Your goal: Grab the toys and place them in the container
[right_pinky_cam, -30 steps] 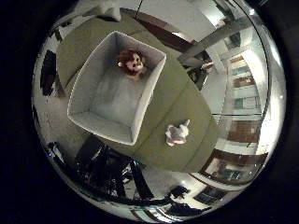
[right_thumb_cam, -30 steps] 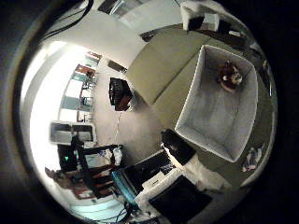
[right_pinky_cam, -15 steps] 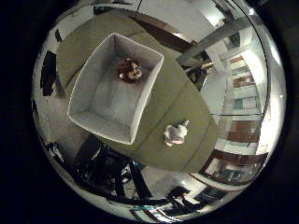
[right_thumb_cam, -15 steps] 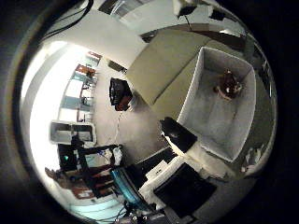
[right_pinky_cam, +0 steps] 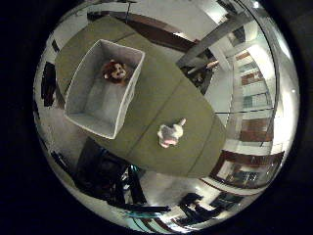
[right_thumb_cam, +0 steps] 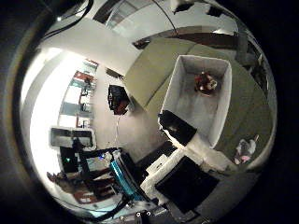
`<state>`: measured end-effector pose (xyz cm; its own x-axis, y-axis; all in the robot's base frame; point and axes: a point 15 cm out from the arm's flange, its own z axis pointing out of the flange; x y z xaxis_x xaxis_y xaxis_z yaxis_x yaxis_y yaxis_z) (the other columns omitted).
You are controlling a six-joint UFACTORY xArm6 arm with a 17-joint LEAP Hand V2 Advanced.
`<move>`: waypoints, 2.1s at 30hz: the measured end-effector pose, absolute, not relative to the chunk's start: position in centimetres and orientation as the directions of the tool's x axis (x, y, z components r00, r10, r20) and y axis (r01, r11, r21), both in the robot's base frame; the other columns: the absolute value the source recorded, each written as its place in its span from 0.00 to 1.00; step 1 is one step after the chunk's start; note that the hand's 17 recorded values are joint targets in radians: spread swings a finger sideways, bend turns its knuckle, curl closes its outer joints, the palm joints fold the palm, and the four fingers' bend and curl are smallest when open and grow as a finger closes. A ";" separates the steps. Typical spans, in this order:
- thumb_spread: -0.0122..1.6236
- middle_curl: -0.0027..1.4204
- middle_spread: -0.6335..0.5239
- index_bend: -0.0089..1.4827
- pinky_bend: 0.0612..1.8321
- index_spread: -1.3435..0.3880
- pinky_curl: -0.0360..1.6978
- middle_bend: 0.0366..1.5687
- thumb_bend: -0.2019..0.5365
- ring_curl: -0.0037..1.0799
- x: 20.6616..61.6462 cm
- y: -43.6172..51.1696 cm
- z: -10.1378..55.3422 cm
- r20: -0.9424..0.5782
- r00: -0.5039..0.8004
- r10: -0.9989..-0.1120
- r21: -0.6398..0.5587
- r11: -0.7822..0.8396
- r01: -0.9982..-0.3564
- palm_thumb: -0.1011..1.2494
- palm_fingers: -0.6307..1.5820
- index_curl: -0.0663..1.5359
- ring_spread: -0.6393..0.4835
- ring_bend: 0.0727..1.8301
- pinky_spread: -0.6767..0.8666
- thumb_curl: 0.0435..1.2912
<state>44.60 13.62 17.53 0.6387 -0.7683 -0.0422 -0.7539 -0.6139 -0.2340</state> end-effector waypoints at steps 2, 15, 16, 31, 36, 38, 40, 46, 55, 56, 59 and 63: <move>0.68 0.26 0.47 0.13 0.31 0.54 0.10 0.19 0.24 0.23 44.3 11.2 17.3 -0.043 0.623 -0.781 -0.223 -0.600 -0.768 0.51 0.44 0.26 0.53 0.24 0.58 0.24; 0.67 0.26 0.46 0.12 0.35 0.55 0.03 0.17 0.24 0.22 43.2 -3.2 13.0 -0.076 0.511 -0.856 -0.124 -0.501 -0.857 0.50 0.44 0.25 0.55 0.22 0.58 0.24; 0.67 0.26 0.46 0.12 0.35 0.55 0.03 0.17 0.24 0.22 42.9 -4.3 12.3 -0.083 0.503 -0.860 -0.113 -0.493 -0.863 0.50 0.44 0.25 0.55 0.22 0.58 0.24; 0.66 0.25 0.48 0.13 0.34 0.55 0.02 0.11 0.24 0.21 43.7 -15.5 3.2 -0.097 0.526 -0.845 0.021 -0.530 -0.848 0.53 0.39 0.25 0.60 0.17 0.62 0.24; 0.66 0.24 0.50 0.12 0.32 0.54 0.02 0.10 0.24 0.21 45.2 -17.6 0.1 -0.025 0.590 -0.807 0.028 -0.590 -0.807 0.55 0.37 0.25 0.63 0.15 0.62 0.24; 0.65 0.24 0.50 0.12 0.31 0.54 0.02 0.10 0.24 0.22 45.7 -18.1 -0.9 0.002 0.609 -0.793 0.025 -0.608 -0.793 0.55 0.36 0.25 0.64 0.15 0.63 0.24; 0.65 0.24 0.50 0.12 0.32 0.54 0.03 0.10 0.24 0.22 46.3 -18.5 -1.7 0.033 0.625 -0.780 0.019 -0.625 -0.780 0.56 0.35 0.24 0.64 0.15 0.63 0.24; 0.64 0.23 0.50 0.12 0.32 0.54 0.04 0.10 0.24 0.23 48.3 -18.3 -3.5 0.109 0.658 -0.745 -0.017 -0.664 -0.748 0.57 0.34 0.23 0.65 0.15 0.63 0.25; 0.63 0.23 0.50 0.12 0.31 0.54 0.05 0.10 0.24 0.24 51.2 -16.0 -5.9 0.120 0.702 -0.702 -0.021 -0.709 -0.705 0.59 0.33 0.23 0.67 0.15 0.62 0.25; 0.63 0.22 0.50 0.12 0.31 0.54 0.05 0.10 0.24 0.24 51.7 -16.0 -6.1 0.132 0.709 -0.692 -0.024 -0.718 -0.696 0.59 0.33 0.23 0.67 0.15 0.62 0.26; 0.63 0.22 0.50 0.12 0.31 0.54 0.05 0.10 0.24 0.24 52.3 -15.9 -6.7 0.152 0.714 -0.683 -0.035 -0.726 -0.687 0.59 0.33 0.23 0.67 0.15 0.62 0.26; 0.63 0.22 0.50 0.12 0.30 0.54 0.06 0.10 0.24 0.24 53.9 -16.3 -7.0 0.172 0.723 -0.670 -0.039 -0.737 -0.674 0.60 0.33 0.23 0.67 0.14 0.62 0.26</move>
